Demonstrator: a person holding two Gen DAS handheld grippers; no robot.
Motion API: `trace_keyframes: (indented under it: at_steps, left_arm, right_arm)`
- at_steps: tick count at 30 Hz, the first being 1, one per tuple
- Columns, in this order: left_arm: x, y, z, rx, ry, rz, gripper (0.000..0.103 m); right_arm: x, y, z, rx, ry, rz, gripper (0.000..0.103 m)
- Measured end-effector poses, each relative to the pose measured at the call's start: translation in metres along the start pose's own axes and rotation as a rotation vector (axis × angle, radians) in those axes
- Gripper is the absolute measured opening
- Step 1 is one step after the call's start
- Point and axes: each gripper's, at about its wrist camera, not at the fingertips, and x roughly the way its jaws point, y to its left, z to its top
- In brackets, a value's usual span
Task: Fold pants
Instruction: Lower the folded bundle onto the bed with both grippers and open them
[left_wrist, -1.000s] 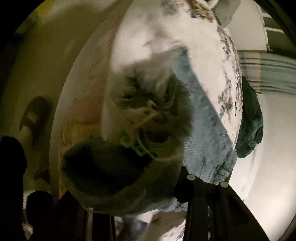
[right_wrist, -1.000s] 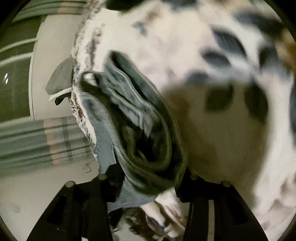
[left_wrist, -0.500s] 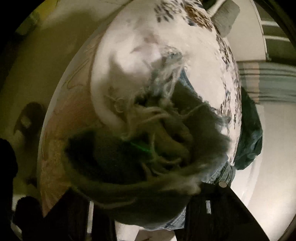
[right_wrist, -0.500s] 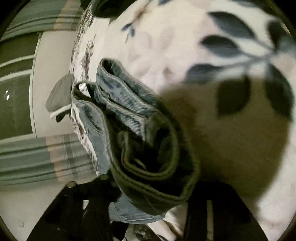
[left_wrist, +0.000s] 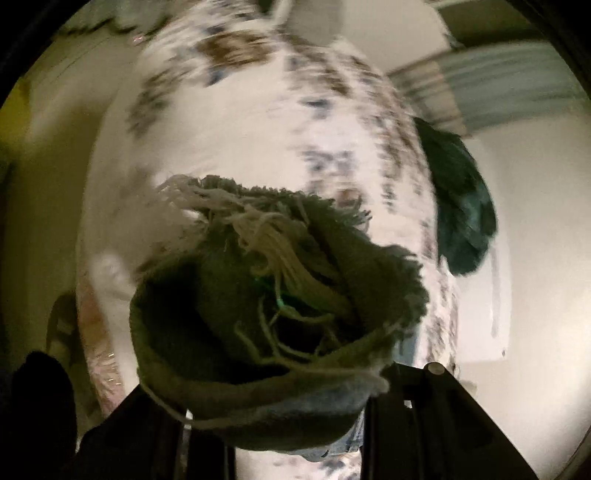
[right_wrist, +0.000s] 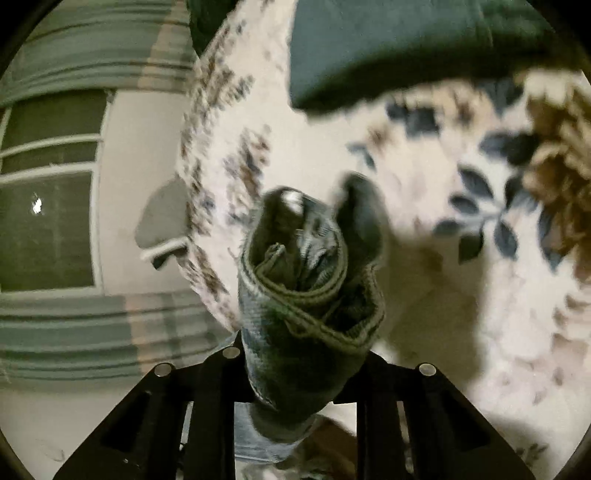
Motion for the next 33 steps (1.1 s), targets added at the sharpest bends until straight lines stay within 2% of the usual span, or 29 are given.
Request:
trace_keyframes:
  at_steps: [4,9,13,15,18,21,25,29,33]
  left_arm:
    - [0.004,-0.072,0.022,0.104,0.034,-0.055,0.024]
    - [0.046,-0.179,0.044,0.219,0.101,-0.157,0.024]
    - [0.104,-0.265,0.052,0.304,0.188,-0.280,0.024]
    - [0.146,-0.306,0.049,0.364,0.242,-0.331,0.024]
    - [0.210,-0.337,0.037,0.437,0.326,-0.369,0.024]
    - [0.286,-0.340,0.015,0.524,0.432,-0.345,0.024]
    - [0.371,-0.291,-0.017,0.617,0.564,-0.223,0.024]
    - [0.399,-0.238,-0.023,0.584,0.619,-0.142,0.024]
    - [0.396,-0.236,-0.023,0.638,0.635,-0.150,0.024]
  right_arm:
    - [-0.049,0.031,0.024,0.021,-0.085,0.035,0.023]
    - [-0.121,0.061,0.072,0.050,-0.270,0.064,0.023]
    - [-0.175,0.073,0.122,0.078,-0.465,0.087,0.023]
    - [-0.195,0.068,0.146,0.090,-0.568,0.078,0.023]
    - [-0.208,0.039,0.172,0.128,-0.697,0.049,0.023]
    - [-0.201,-0.012,0.179,0.196,-0.773,0.012,0.023]
    - [-0.160,-0.096,0.164,0.341,-0.775,-0.026,0.023]
    - [-0.126,-0.135,0.137,0.420,-0.767,-0.025,0.023]
    - [-0.122,-0.135,0.127,0.432,-0.804,-0.024,0.023]
